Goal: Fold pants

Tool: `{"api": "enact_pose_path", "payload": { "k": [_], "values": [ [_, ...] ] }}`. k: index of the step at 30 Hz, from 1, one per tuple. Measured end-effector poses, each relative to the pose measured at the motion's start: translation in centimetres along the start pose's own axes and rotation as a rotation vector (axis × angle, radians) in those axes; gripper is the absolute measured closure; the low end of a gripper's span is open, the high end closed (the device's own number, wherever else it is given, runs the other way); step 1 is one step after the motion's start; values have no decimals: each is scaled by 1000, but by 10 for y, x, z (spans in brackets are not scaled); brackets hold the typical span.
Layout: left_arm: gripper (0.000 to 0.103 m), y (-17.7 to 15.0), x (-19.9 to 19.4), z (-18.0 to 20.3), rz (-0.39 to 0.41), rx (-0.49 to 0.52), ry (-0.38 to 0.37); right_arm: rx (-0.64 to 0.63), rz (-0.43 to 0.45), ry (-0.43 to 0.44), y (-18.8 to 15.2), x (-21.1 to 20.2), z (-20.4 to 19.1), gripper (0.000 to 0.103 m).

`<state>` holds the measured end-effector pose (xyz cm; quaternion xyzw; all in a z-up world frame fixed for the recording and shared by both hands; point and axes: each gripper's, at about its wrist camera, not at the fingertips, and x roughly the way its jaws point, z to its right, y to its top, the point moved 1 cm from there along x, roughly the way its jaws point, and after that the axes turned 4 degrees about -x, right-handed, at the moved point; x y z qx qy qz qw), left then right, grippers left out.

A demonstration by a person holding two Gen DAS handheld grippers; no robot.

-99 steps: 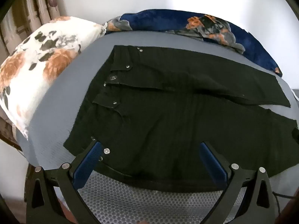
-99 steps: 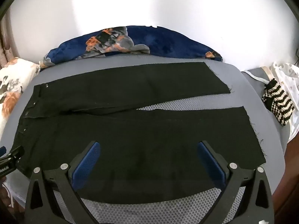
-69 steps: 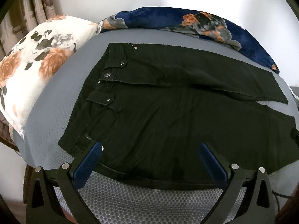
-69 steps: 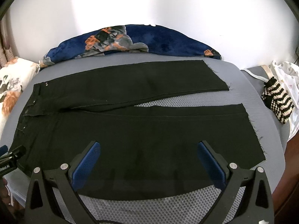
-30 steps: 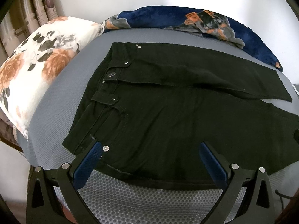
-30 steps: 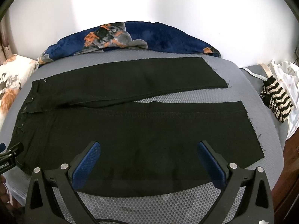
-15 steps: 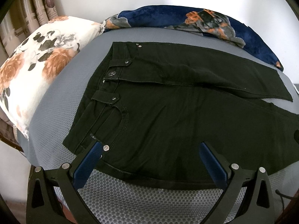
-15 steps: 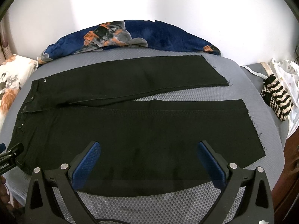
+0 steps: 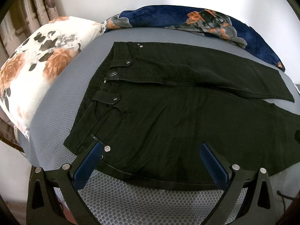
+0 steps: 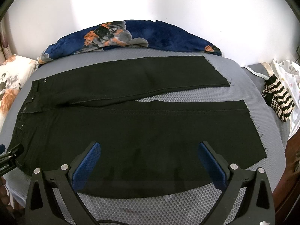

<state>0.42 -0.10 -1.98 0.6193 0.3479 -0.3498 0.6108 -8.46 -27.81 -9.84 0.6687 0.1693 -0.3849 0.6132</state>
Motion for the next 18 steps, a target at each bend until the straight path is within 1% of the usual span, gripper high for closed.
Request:
{"api": "enact_pose_path", "payload": {
  "k": [18],
  "values": [
    [0, 5, 7, -5, -9, -25, 16, -3, -1, 6, 3, 3, -1, 1]
  ]
}}
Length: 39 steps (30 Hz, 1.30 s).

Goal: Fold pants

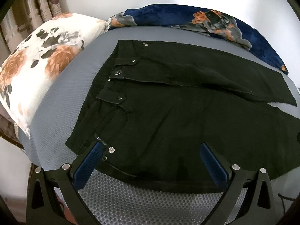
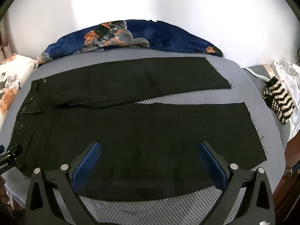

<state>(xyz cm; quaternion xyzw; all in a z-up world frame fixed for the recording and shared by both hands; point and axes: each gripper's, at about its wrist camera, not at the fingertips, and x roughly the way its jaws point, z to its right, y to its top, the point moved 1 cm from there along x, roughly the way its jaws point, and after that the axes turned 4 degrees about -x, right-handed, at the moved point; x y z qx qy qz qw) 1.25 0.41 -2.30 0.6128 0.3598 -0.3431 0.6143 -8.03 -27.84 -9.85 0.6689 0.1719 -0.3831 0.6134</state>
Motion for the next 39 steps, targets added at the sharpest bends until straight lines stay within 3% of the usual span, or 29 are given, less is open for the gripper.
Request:
{"api": "enact_pose_path", "payload": {
  "k": [10, 19, 26, 32, 35, 39],
  "values": [
    [0, 13, 5, -8, 15, -11, -8, -10, -16, 38, 20, 14, 0, 1],
    [2, 52, 27, -34, 8, -71, -26, 7, -31, 96, 52, 34, -1, 1],
    [12, 96, 64, -62, -6, -97, 41, -32, -38, 99, 82, 59, -13, 1],
    [18, 132, 87, -76, -19, -103, 29, -79, -56, 116, 103, 82, -34, 1],
    [25, 150, 97, -77, -16, -80, 0, -107, -52, 132, 115, 91, -46, 1],
    [35, 176, 117, -83, -35, -76, -96, -100, -48, 187, 136, 105, -56, 1]
  ]
}}
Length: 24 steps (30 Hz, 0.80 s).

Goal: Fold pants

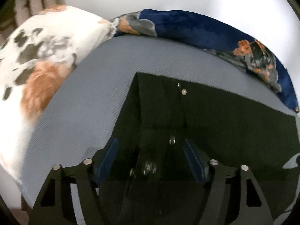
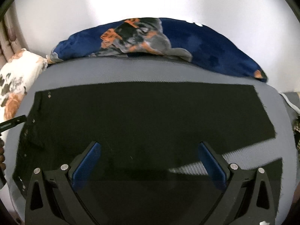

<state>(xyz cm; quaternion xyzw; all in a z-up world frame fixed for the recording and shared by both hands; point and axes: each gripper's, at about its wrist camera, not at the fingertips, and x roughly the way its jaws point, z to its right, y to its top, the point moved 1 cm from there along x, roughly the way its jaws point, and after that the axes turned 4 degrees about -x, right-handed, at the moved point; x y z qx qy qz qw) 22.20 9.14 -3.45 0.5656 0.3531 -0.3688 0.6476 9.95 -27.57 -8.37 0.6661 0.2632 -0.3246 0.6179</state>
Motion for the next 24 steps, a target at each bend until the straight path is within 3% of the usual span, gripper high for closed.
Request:
{"api": "enact_pose_path", "payload": {
  "k": [4, 10, 12, 15, 20, 24],
  "values": [
    [43, 24, 26, -10, -64, -18, -122, 39, -3, 23, 20, 14, 4, 1],
    [49, 51, 59, -30, -131, -51, -230, 66, -14, 13, 46, 36, 12, 1],
    [64, 56, 67, -32, -160, -56, -291, 66, -18, 6, 52, 42, 13, 1],
    [69, 65, 79, -36, -200, -83, -364, 62, -27, 0, 61, 53, 12, 1],
    [72, 82, 94, -46, -229, -162, -501, 39, -47, 9, 73, 73, 3, 1],
    [73, 95, 111, -44, -252, -203, -563, 12, -60, 24, 82, 88, -7, 1]
  ]
}}
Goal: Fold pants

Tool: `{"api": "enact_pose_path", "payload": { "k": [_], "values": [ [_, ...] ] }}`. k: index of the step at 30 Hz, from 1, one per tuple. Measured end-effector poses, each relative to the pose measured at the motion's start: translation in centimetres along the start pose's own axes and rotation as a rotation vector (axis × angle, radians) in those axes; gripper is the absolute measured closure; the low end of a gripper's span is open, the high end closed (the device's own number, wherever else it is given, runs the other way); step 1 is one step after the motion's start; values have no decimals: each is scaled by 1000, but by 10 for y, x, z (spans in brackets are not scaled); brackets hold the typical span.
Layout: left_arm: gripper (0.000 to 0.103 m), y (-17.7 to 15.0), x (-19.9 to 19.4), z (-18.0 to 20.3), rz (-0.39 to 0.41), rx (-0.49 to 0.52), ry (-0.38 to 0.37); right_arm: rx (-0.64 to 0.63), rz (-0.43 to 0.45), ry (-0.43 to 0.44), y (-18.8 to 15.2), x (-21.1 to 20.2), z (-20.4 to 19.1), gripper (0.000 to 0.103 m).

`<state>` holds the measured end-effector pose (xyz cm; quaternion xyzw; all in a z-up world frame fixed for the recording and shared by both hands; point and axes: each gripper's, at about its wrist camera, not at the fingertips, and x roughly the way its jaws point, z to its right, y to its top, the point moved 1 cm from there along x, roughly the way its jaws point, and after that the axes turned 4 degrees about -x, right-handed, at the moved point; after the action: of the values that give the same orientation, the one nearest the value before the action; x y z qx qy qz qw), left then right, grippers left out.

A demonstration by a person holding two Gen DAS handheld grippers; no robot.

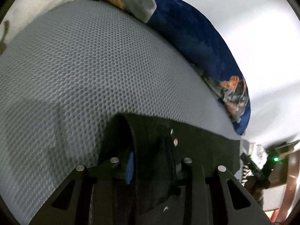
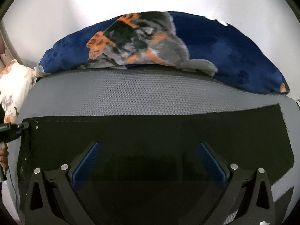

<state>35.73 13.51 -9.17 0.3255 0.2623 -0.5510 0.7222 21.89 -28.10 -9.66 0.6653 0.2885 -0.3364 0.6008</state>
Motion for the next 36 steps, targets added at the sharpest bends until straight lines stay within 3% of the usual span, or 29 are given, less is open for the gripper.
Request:
{"api": "enact_pose_path", "payload": {
  "k": [5, 7, 8, 10, 19, 23, 28, 32, 36],
  "values": [
    [73, 12, 13, 10, 11, 23, -8, -54, -7, 39, 11, 13, -11, 1],
    [78, 11, 14, 10, 32, 41, 6, -72, -16, 63, 14, 19, -13, 1],
    [87, 9, 15, 14, 47, 58, 33, -87, -26, 83, 16, 23, -15, 1],
    [89, 4, 16, 22, 66, 86, 53, -125, -42, 115, 19, 29, -17, 1],
    [93, -30, -46, 73, 196, 222, -17, -542, -156, 385, 48, 42, -52, 1],
    [93, -48, -67, 86, 232, 263, -39, -707, -246, 473, 58, 51, -77, 8],
    [93, -60, -88, 91, 258, 271, -26, -887, -327, 502, 60, 68, -97, 14],
    [93, -66, -99, 92, 266, 285, -10, -929, -425, 498, 55, 82, -89, 34],
    [93, -66, -98, 93, 252, 289, 2, -932, -460, 489, 48, 88, -76, 41]
  ]
}}
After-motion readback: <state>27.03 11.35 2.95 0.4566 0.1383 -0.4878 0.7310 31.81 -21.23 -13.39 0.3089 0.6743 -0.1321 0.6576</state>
